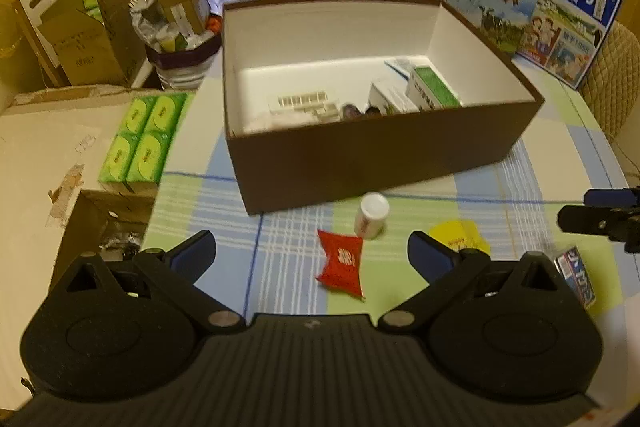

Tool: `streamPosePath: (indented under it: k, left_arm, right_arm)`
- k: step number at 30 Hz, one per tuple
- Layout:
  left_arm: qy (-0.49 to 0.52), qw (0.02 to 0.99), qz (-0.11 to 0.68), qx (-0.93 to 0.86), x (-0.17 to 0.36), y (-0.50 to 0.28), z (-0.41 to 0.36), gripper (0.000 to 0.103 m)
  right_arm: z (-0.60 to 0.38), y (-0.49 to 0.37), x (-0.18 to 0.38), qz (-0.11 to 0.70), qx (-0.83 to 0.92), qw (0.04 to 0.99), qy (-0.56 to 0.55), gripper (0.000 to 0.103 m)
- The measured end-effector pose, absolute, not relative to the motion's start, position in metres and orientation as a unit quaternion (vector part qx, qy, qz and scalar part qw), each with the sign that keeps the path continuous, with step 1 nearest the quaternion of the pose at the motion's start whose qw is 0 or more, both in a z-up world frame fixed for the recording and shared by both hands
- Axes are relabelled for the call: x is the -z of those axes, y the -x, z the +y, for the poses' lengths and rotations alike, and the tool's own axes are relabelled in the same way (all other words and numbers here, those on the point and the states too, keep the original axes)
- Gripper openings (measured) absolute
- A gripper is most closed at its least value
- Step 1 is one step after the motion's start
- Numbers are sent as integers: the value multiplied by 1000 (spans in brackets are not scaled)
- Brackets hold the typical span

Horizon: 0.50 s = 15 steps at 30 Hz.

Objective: Organize objects
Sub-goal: 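Withdraw both tools from the box back toward the table items, then grasp the red candy packet with the left gripper while the right grasps the yellow snack packet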

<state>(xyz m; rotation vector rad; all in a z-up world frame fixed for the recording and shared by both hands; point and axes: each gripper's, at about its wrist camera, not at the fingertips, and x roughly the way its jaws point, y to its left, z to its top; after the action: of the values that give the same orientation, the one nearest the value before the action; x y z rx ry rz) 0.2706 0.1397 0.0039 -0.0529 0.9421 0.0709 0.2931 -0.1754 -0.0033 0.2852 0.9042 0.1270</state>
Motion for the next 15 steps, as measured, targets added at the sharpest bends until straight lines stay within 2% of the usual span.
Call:
streamPosePath:
  k: [15]
  left_arm:
    - [23,873,487,-21,26,-268,127,101]
  right_arm:
    - [-159,-290,31,478,-57,865,-143,83]
